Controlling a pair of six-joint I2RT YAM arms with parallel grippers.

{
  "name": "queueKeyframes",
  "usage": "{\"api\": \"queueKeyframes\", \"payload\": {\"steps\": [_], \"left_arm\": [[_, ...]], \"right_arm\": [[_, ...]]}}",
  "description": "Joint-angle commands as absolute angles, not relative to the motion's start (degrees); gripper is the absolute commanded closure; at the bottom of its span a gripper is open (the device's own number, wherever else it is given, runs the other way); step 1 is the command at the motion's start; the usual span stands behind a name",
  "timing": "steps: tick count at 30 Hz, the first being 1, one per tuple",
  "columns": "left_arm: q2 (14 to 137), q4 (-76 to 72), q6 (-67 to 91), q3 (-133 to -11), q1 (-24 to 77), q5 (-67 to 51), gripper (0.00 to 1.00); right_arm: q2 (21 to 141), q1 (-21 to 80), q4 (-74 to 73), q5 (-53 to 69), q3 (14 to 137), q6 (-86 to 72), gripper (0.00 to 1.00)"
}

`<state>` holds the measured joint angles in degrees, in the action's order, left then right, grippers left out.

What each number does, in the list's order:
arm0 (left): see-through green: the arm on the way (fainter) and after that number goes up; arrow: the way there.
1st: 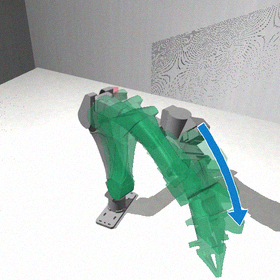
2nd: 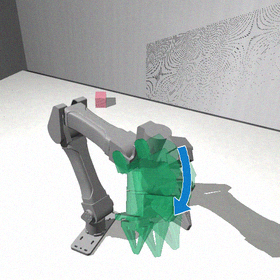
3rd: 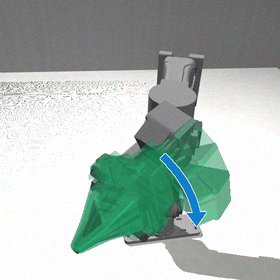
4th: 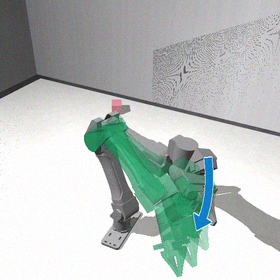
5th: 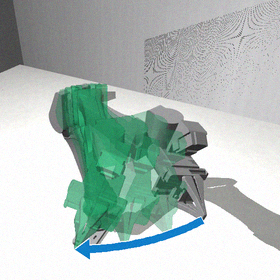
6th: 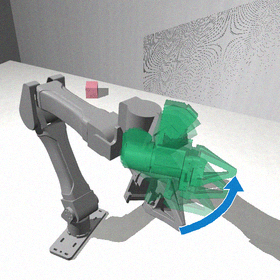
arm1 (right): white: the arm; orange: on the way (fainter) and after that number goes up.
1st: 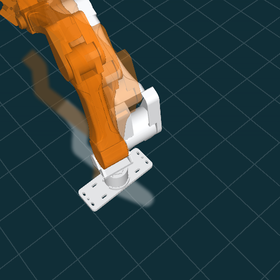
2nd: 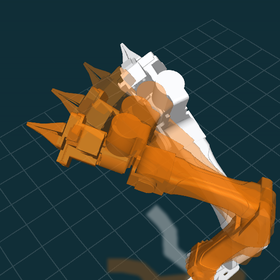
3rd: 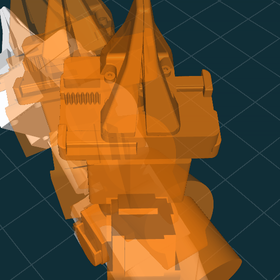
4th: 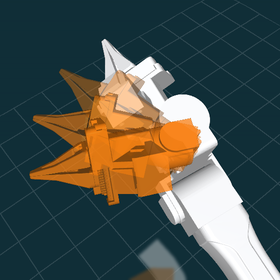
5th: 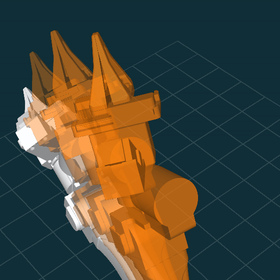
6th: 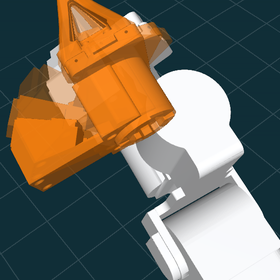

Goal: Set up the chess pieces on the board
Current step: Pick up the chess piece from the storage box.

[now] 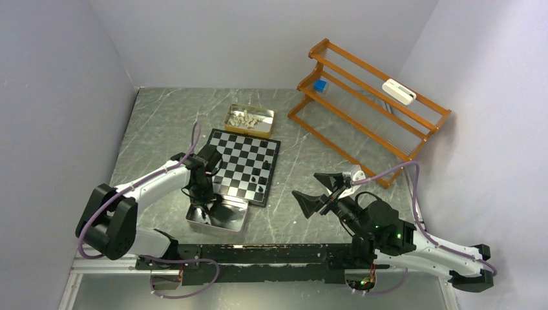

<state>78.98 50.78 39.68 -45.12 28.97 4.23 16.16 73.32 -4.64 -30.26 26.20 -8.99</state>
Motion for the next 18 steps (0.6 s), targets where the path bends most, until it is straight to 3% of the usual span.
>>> {"api": "queueKeyframes", "payload": {"steps": [1, 8, 18], "left_arm": [[78.78, 50.1, 39.11, -44.32, 28.48, 2.38, 0.77], [78.19, 50.01, 38.89, -43.87, 28.51, 1.85, 0.78], [77.74, 51.22, 37.87, -45.38, 28.55, 2.72, 0.89]], "right_arm": [[16.1, 73.56, -4.15, -30.76, 25.76, -9.54, 0.0], [17.11, 73.56, -3.39, -30.5, 25.75, -9.51, 0.0], [18.07, 73.56, -3.4, -30.22, 26.08, -9.54, 0.0]]}}
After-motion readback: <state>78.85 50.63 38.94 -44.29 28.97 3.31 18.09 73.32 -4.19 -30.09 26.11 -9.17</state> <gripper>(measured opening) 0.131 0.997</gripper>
